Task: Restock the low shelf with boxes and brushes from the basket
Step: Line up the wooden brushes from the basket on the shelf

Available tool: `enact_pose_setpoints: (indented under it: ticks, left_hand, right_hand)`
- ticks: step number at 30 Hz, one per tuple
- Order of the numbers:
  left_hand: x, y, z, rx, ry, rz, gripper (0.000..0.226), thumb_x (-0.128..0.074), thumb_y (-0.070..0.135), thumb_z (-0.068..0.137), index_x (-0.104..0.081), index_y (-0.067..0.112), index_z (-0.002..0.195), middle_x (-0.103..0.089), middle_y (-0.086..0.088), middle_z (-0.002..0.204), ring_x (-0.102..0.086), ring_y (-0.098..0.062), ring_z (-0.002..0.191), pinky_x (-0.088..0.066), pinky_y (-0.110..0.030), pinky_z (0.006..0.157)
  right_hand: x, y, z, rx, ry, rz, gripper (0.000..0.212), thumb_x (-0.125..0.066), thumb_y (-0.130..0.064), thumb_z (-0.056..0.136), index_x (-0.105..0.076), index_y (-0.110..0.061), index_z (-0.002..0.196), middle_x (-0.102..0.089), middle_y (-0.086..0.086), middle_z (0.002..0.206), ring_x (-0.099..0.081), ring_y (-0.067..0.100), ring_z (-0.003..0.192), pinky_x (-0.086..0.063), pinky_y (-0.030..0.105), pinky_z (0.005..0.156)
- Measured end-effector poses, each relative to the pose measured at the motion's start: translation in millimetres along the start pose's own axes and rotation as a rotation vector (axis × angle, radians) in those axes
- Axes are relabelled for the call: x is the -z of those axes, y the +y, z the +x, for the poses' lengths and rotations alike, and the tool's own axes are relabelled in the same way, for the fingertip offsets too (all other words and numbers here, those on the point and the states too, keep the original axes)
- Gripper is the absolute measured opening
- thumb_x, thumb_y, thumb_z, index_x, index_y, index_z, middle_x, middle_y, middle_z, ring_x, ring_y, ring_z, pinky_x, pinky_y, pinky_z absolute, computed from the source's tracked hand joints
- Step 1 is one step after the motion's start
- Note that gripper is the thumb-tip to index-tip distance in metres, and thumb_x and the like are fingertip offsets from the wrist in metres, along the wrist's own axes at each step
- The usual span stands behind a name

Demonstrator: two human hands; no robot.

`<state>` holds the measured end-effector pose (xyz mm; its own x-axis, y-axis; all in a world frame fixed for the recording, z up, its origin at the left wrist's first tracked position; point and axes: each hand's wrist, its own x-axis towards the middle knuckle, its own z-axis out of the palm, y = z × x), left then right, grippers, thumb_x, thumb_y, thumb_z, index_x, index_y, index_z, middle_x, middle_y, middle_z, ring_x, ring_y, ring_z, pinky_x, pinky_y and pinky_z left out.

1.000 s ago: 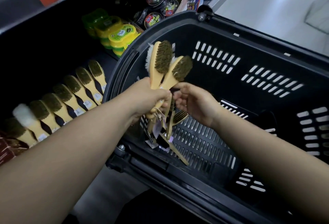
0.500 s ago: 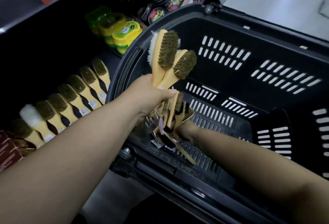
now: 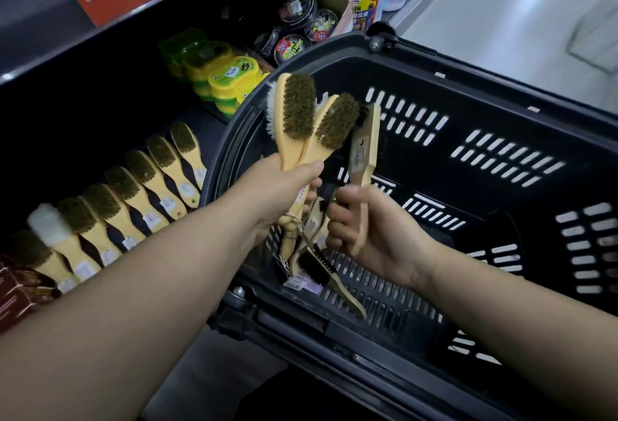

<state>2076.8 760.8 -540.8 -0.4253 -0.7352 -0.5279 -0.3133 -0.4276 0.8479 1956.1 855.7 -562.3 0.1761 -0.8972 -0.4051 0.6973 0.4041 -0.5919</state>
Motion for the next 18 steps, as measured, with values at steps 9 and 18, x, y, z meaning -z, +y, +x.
enact_pose_setpoints:
  ticks: [9,18]
  left_hand:
    - [0,6,-15,0.123,-0.192,0.017,0.026,-0.056,0.041,0.090,-0.066,0.016,0.088,-0.070,-0.003,0.063,-0.063,-0.016,0.050,-0.048,-0.022,0.045]
    - [0,3,-16,0.100,-0.220,0.043,0.036,-0.070,0.028,0.080,-0.065,0.009,0.111,-0.072,-0.016,0.093,-0.068,-0.027,0.080,-0.052,-0.036,0.069]
  right_hand:
    - [3,-7,1,-0.041,-0.047,-0.393,0.057,-0.027,-0.043,0.095,-0.062,0.001,0.103,-0.055,0.021,0.081,-0.048,0.028,0.065,-0.045,0.019,0.053]
    - [14,-30,11,-0.035,-0.088,-0.603,0.027,-0.060,-0.019,0.077,-0.057,-0.003,0.099,-0.070,0.010,0.083,-0.066,0.019,0.074,-0.056,0.022,0.066]
